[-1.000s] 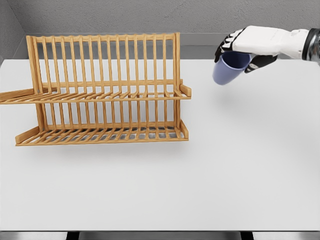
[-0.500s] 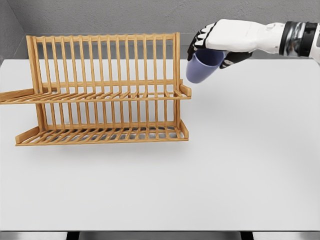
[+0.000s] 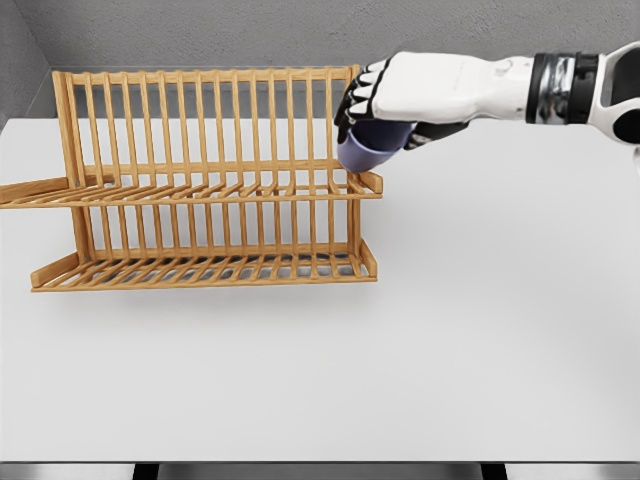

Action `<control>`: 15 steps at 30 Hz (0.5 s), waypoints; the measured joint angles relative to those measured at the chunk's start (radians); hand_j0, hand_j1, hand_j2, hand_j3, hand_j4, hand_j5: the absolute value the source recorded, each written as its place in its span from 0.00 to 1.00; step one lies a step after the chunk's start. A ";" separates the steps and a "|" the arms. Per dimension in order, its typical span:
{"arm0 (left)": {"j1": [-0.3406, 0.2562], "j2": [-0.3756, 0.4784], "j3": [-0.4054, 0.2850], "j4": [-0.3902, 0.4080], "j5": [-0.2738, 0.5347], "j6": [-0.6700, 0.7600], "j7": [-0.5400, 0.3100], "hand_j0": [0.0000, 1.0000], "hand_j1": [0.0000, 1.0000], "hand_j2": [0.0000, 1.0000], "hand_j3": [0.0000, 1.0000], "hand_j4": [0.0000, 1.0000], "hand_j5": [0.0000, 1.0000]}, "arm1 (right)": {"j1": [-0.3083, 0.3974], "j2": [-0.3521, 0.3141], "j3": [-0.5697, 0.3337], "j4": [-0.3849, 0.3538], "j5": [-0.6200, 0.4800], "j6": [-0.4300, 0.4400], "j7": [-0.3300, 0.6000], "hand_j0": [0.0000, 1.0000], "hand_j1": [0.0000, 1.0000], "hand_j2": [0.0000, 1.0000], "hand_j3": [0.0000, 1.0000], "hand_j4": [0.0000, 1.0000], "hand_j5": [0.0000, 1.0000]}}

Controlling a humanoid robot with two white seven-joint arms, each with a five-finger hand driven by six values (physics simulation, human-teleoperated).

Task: Right arm put cup on second shelf

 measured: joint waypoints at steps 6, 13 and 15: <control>0.000 0.000 0.000 0.000 0.000 0.000 0.000 1.00 1.00 1.00 1.00 1.00 1.00 | 0.000 0.005 0.030 -0.023 -0.001 0.001 -0.001 0.67 0.67 0.67 0.67 0.67 0.67; 0.000 0.000 0.000 0.000 0.000 0.000 0.000 1.00 1.00 1.00 1.00 1.00 1.00 | 0.006 0.003 0.058 -0.044 -0.001 0.001 0.000 1.00 1.00 1.00 1.00 1.00 1.00; 0.000 0.000 0.000 0.000 0.000 0.000 0.000 1.00 1.00 1.00 1.00 1.00 1.00 | 0.005 0.001 0.060 -0.051 -0.001 0.001 0.000 1.00 1.00 1.00 1.00 1.00 1.00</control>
